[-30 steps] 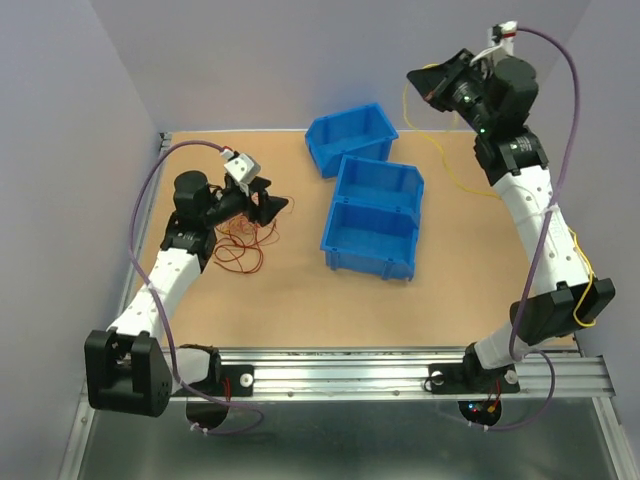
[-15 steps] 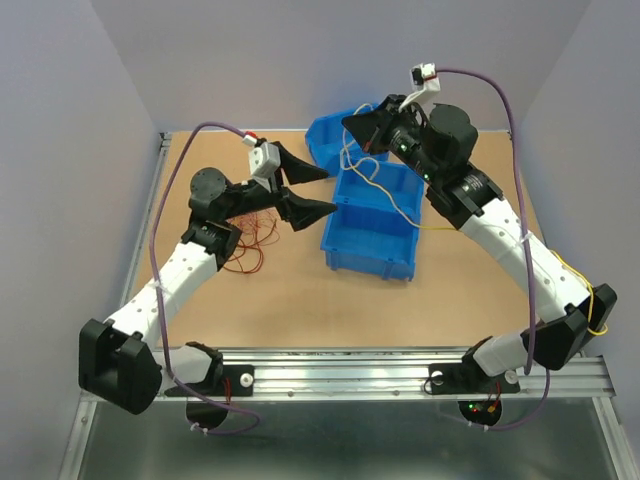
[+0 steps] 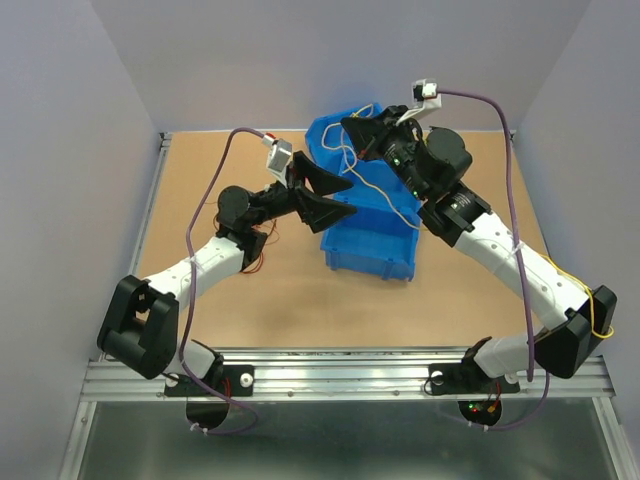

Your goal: Untangle the cables

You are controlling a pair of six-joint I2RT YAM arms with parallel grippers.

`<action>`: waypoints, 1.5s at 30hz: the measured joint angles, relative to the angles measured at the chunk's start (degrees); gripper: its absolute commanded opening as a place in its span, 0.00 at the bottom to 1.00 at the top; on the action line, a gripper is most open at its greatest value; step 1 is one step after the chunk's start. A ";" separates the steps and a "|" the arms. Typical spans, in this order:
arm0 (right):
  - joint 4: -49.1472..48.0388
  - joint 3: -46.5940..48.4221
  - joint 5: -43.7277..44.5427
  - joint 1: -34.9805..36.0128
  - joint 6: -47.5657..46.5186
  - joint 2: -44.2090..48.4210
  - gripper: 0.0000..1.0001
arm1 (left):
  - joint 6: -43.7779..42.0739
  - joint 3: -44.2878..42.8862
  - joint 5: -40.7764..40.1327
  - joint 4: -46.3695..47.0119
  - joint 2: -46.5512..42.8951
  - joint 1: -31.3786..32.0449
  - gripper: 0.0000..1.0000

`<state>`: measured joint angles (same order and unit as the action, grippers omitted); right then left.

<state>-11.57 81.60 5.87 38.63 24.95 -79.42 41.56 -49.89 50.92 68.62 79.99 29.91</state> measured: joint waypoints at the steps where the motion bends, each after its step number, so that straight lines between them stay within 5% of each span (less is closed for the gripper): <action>1: -0.13 -0.15 0.28 0.15 -0.17 0.15 0.01 | 1.01 0.28 -0.85 0.92 0.00 -0.02 0.99; 23: -4.92 -1.66 4.44 3.56 -3.17 2.25 0.01 | 6.40 -5.99 -10.99 4.57 3.19 -0.02 0.99; 30: -5.55 -1.86 4.85 4.50 -3.80 2.27 0.01 | 1.22 -9.55 -13.29 3.58 3.50 -0.02 0.70; 40: -5.97 -2.62 5.29 5.25 -4.48 3.26 0.01 | -9.81 -16.37 -14.84 -7.74 5.79 0.00 0.08; 45: -4.87 -4.66 6.21 5.31 -5.09 4.98 0.01 | -21.24 -18.95 -18.01 -16.37 6.01 0.52 0.18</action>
<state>-16.45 76.95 12.08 43.94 19.86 -74.43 20.32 -68.84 32.91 52.25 86.00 30.44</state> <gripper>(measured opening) 0.024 0.113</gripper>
